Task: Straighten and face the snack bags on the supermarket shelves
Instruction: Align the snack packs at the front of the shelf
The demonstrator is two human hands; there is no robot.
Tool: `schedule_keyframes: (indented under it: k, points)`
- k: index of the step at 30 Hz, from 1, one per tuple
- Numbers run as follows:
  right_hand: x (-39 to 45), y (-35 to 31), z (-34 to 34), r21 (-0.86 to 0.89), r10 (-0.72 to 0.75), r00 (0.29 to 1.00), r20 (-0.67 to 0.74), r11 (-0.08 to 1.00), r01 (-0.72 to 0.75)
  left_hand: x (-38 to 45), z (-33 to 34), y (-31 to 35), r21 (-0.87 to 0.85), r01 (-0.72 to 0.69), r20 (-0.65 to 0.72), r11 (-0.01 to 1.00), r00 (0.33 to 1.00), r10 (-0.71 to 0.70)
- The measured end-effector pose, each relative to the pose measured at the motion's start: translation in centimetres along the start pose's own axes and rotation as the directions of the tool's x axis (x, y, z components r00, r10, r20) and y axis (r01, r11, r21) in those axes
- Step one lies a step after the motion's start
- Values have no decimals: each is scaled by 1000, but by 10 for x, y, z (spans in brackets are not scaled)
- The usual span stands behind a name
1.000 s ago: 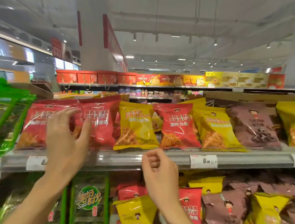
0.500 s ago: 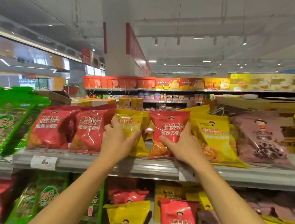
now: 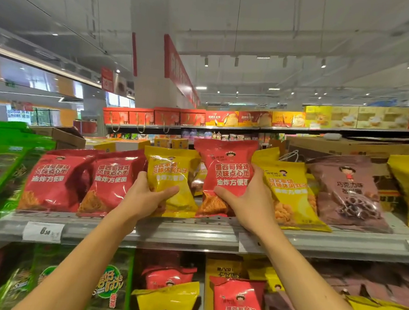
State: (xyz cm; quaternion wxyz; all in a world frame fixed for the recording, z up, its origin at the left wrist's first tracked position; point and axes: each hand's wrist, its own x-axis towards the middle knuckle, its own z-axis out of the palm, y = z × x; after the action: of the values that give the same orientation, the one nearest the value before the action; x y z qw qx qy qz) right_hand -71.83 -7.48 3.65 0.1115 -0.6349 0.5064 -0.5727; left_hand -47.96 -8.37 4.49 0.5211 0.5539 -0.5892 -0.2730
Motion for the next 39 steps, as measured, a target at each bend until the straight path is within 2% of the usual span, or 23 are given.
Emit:
schedule_keyframes:
  k: [5,9,16,23,25,27,30,32,35,37,39]
  points:
    - [0,-1,-19,322,64,993,-94,946,-31,-6,21,9,-172,-61,-10,983,998,60]
    - [0,1,-56,457,113,982,-154,889,-31,-6,53,24,-229,-81,86,970,991,103]
    - [-11,21,-113,325,87,975,-204,946,-17,-1,118,33,-208,-96,230,973,963,144]
    - [-24,17,-96,249,73,983,-170,968,-29,0,122,33,-119,-208,347,971,907,237]
    - [-26,8,-81,242,49,987,-154,970,-11,-5,109,29,32,-254,298,967,926,233]
    - [-26,-5,-62,250,29,992,-125,968,3,-14,90,24,143,-307,130,941,948,290]
    - [-24,-23,-27,250,4,996,-87,968,18,-34,51,11,207,-429,-46,879,893,447]
    - [-23,-34,0,230,-14,998,-66,973,29,-45,19,-9,344,-466,-126,815,837,532]
    - [-21,-47,42,199,-4,1000,-12,980,6,-57,-27,-41,622,-404,-198,671,748,634]
    - [-19,-52,70,171,21,999,26,985,-25,-62,-48,-60,717,-334,-209,612,734,646]
    - [-16,-53,91,110,69,996,63,991,-76,-66,-61,-76,729,-323,-201,604,742,640]
